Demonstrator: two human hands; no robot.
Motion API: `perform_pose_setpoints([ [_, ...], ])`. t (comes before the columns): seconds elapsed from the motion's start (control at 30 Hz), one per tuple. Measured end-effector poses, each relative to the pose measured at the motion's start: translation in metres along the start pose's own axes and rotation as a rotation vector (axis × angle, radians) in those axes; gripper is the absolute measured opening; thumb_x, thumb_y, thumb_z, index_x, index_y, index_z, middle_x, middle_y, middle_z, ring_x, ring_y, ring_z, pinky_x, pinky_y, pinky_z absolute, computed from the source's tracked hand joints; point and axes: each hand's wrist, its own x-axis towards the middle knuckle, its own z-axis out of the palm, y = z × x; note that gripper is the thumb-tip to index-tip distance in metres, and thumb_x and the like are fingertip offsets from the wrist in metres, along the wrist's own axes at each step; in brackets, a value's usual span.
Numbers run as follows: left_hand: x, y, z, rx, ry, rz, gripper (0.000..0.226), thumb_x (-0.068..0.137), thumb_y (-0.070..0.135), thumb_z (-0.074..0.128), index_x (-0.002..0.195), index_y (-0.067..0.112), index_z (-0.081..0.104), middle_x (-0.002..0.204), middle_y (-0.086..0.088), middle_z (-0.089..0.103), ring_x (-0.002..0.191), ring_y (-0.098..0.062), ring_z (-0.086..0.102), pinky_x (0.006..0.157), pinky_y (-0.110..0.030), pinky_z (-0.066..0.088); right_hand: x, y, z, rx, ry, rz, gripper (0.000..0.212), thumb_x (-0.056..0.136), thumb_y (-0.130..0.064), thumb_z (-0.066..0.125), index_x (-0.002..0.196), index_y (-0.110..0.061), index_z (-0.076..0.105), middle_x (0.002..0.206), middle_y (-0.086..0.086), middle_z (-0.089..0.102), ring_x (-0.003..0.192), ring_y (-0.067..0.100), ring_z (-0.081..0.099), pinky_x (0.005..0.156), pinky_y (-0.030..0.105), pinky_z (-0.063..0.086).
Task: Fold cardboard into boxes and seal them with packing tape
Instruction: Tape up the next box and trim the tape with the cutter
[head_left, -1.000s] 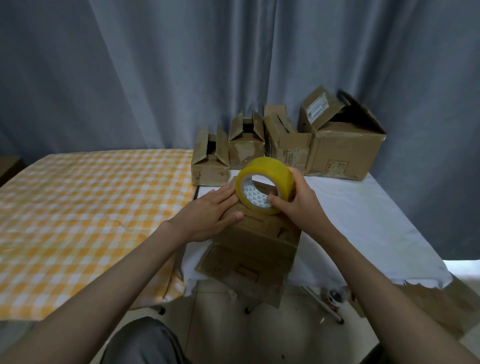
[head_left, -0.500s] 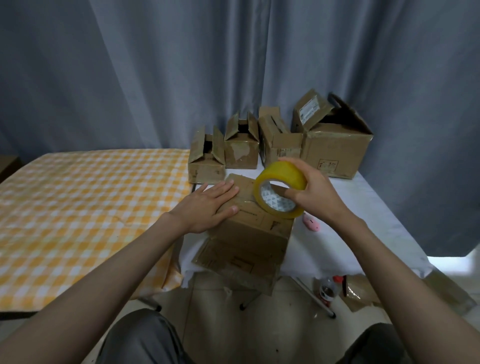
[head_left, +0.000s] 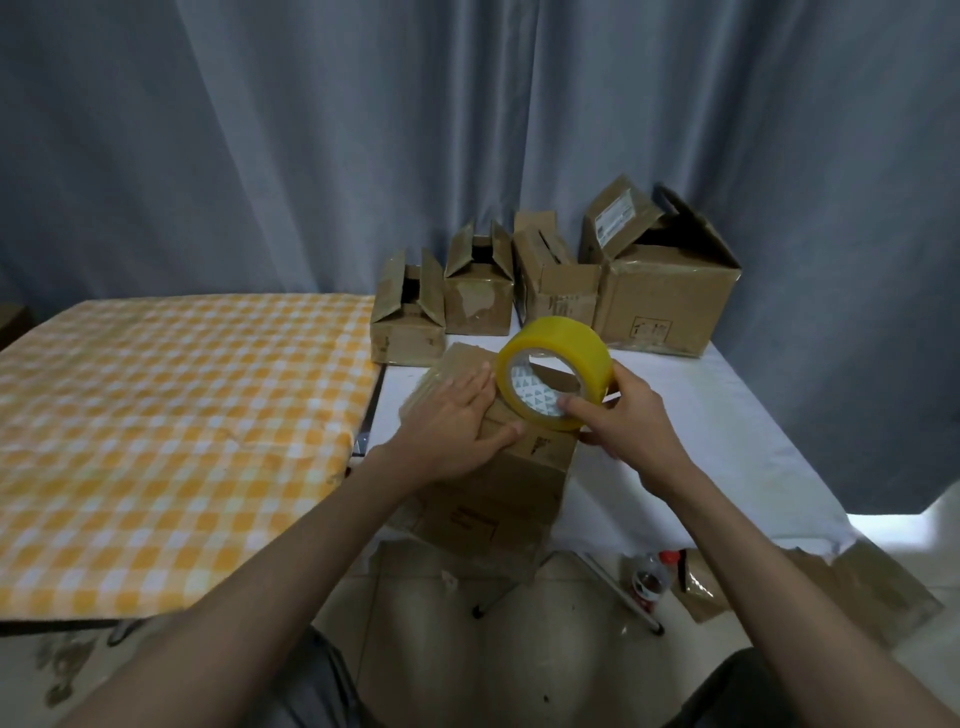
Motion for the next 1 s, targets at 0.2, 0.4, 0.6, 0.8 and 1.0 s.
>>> perform_pose_setpoints([
  [0.2,0.010,-0.014,-0.008,0.021,0.024,-0.028,0.083,0.095,0.069,0.028,0.159,0.021,0.007,0.167,-0.004,0.008,0.152,-0.019,0.012,0.123,-0.036,0.005,0.017,-0.005,0.015,0.062,0.007,0.025,0.023,0.080,-0.029,0.081,0.092,-0.033,0.061,0.090,-0.001,0.064,0.083,0.018,0.068,0.065,0.040,0.063],
  [0.4,0.007,-0.016,-0.004,0.006,0.031,-0.009,0.084,0.094,0.070,0.027,0.159,0.020,0.010,0.166,-0.003,0.011,0.152,-0.017,0.012,0.123,-0.035,0.005,0.027,-0.006,0.015,-0.126,0.055,-0.007,0.023,0.076,-0.023,0.079,0.091,-0.011,0.066,0.085,0.007,0.068,0.082,0.022,0.063,0.070,0.038,0.054],
  [0.6,0.008,-0.019,0.000,0.026,0.017,-0.034,0.086,0.093,0.073,0.024,0.159,0.021,0.009,0.167,0.002,0.002,0.152,-0.014,0.007,0.120,-0.032,-0.001,0.021,-0.013,-0.015,-0.012,0.083,0.022,0.021,0.072,-0.024,0.073,0.090,-0.025,0.062,0.079,-0.001,0.065,0.070,0.008,0.062,0.057,0.025,0.049],
  [0.8,0.007,-0.021,0.002,0.059,0.034,-0.021,0.088,0.091,0.075,0.018,0.159,0.021,0.008,0.167,0.002,0.001,0.152,-0.014,0.007,0.116,-0.028,-0.005,0.007,-0.001,-0.051,-0.232,0.105,-0.096,0.017,0.066,-0.028,0.064,0.074,-0.024,0.049,0.064,-0.006,0.050,0.056,0.005,0.047,0.050,0.021,0.033],
  [1.0,0.008,-0.022,0.003,0.083,0.035,-0.012,0.087,0.091,0.076,0.015,0.159,0.021,0.008,0.166,0.003,0.001,0.152,-0.014,0.008,0.114,-0.027,-0.006,0.001,0.021,-0.065,-0.386,0.070,-0.113,0.016,0.065,-0.028,0.062,0.076,-0.020,0.055,0.062,-0.003,0.055,0.069,0.003,0.054,0.048,0.013,0.036],
])
